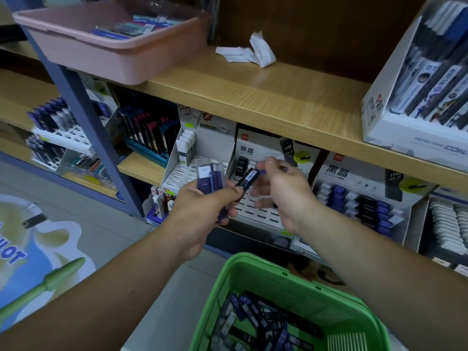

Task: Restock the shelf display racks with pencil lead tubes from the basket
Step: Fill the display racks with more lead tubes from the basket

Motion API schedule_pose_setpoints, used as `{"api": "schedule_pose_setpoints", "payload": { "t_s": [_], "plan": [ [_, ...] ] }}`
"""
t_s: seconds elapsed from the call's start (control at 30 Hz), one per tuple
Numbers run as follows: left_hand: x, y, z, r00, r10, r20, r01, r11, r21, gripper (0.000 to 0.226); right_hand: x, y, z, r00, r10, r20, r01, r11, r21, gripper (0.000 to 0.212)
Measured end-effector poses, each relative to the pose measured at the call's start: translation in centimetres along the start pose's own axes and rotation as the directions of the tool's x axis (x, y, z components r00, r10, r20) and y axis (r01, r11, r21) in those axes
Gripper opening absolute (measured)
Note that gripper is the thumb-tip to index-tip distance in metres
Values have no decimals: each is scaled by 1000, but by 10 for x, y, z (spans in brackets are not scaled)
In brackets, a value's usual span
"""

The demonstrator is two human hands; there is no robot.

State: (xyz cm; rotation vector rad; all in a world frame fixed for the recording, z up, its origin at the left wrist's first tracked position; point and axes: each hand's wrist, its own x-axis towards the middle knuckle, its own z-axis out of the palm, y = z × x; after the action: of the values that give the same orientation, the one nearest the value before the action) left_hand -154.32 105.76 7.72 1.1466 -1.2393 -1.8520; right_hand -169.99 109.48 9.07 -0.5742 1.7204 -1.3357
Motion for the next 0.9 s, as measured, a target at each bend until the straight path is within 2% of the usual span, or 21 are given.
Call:
{"api": "schedule_pose_setpoints", "payload": {
  "t_s": [0.07,0.17,0.23,0.3,0.37,0.47,0.53,0.63,0.77,0.9],
  "plan": [
    [0,4,-5,999,-27,19,28,998,-49,13,2,-1,-13,999,-25,-32,24,998,-51,43],
    [-2,8,-7,997,-65,48,70,989,-127,4,0,-4,-23,990,96,103,-95,995,-14,61],
    [-3,10,-7,994,-93,58,102,980,-170,5,-1,-4,-22,967,172,186,-188,980,71,51],
    [-3,12,-7,989,-125,81,139,969,-204,6,-2,-2,-23,952,178,249,-205,975,86,35],
    [-3,13,-8,982,-157,104,176,964,-201,7,-4,-1,-25,959,117,258,-141,987,76,27],
    [-5,14,-8,966,-208,153,234,955,-182,15,-13,0,-28,972,-71,222,83,995,-48,26],
    [-6,15,-6,950,-243,198,280,940,-192,18,-18,0,-30,946,-167,277,226,954,-199,27],
    [-6,16,-4,938,-271,217,317,922,-220,15,-20,3,-29,915,-199,352,315,897,-311,21],
    [-6,17,-1,955,-223,195,273,919,-286,16,-21,5,-26,940,-165,300,242,939,-243,7],
    [-7,11,0,993,-115,36,120,972,-202,10,-20,2,-28,972,-10,236,11,1000,-4,9]
  ]
}}
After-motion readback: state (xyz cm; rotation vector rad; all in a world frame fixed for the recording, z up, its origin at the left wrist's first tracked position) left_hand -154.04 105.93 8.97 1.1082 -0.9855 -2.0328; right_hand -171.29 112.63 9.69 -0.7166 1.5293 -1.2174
